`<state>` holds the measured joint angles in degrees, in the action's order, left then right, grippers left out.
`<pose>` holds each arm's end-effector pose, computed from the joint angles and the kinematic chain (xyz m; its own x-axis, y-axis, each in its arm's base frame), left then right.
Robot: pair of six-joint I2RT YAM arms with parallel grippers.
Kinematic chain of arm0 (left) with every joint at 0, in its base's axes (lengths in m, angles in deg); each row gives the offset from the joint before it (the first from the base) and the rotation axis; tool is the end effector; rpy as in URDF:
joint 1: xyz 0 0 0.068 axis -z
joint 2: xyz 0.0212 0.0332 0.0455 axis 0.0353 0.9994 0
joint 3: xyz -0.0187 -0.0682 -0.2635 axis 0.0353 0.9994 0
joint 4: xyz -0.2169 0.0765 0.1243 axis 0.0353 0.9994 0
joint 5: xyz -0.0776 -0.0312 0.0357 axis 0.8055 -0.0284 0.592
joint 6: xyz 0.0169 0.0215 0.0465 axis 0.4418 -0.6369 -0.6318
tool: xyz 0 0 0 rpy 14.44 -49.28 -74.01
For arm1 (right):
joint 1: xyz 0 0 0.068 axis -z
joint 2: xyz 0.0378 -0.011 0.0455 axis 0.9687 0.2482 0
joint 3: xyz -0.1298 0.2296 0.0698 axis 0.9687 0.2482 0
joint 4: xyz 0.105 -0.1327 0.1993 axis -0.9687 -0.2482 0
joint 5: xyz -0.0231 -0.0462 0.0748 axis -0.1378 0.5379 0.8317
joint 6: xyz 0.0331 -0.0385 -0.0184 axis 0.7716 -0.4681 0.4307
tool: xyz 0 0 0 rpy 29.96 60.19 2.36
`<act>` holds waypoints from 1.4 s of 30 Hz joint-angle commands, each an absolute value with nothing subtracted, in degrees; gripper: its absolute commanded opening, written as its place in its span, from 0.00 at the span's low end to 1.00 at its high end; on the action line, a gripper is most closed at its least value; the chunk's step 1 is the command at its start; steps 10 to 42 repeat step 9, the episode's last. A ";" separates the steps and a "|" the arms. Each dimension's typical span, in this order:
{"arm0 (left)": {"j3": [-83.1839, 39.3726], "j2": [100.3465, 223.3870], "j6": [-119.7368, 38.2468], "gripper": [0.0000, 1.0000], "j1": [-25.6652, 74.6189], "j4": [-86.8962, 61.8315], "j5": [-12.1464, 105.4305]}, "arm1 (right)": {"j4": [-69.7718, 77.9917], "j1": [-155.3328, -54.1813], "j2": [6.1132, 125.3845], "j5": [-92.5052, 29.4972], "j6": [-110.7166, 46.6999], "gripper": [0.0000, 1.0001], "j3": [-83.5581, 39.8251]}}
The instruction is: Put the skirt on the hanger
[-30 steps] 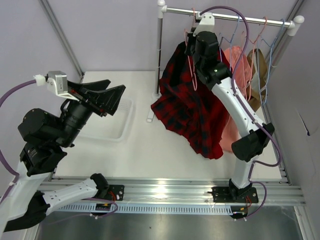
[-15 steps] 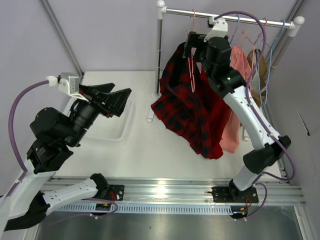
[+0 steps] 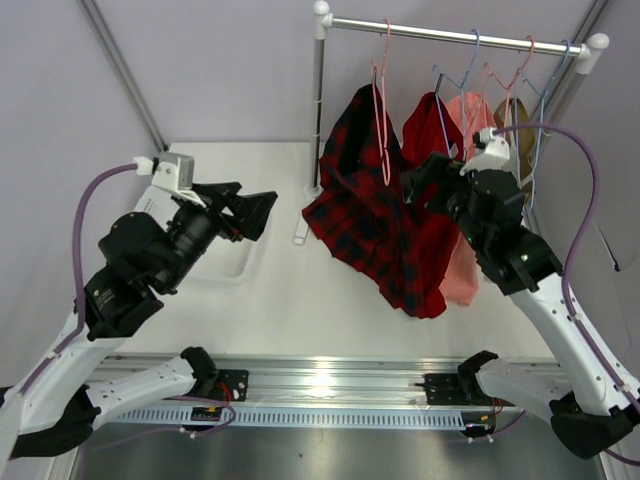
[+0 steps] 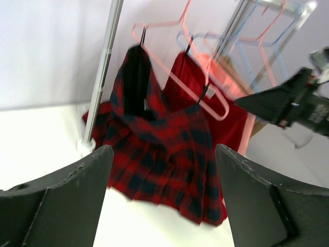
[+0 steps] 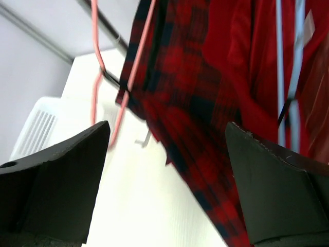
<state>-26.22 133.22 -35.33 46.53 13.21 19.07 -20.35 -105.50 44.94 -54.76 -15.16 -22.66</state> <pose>0.0943 -0.0891 0.4907 -0.0760 -0.3306 -0.9407 0.4889 0.8099 -0.3241 0.1909 0.0987 0.4518 -0.2228 0.3178 -0.9216 -0.1744 0.9171 0.3584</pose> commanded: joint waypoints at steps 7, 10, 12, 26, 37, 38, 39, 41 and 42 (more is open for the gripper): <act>-19.44 132.34 -30.27 0.85 46.14 14.97 20.01 | -24.21 -105.34 39.42 -51.98 -12.89 0.99 -16.63; -18.91 132.43 -29.65 0.84 46.14 14.88 20.27 | -24.56 -105.42 39.86 -52.33 -13.33 1.00 -17.07; -18.91 132.43 -29.65 0.84 46.14 14.88 20.27 | -24.56 -105.42 39.86 -52.33 -13.33 1.00 -17.07; -18.91 132.43 -29.65 0.84 46.14 14.88 20.27 | -24.56 -105.42 39.86 -52.33 -13.33 1.00 -17.07; -18.91 132.43 -29.65 0.84 46.14 14.88 20.27 | -24.56 -105.42 39.86 -52.33 -13.33 1.00 -17.07; -18.91 132.43 -29.65 0.84 46.14 14.88 20.27 | -24.56 -105.42 39.86 -52.33 -13.33 1.00 -17.07; -18.91 132.43 -29.65 0.84 46.14 14.88 20.27 | -24.56 -105.42 39.86 -52.33 -13.33 1.00 -17.07; -18.91 132.43 -29.65 0.84 46.14 14.88 20.27 | -24.56 -105.42 39.86 -52.33 -13.33 1.00 -17.07; -18.91 132.43 -29.65 0.84 46.14 14.88 20.27 | -24.56 -105.42 39.86 -52.33 -13.33 1.00 -17.07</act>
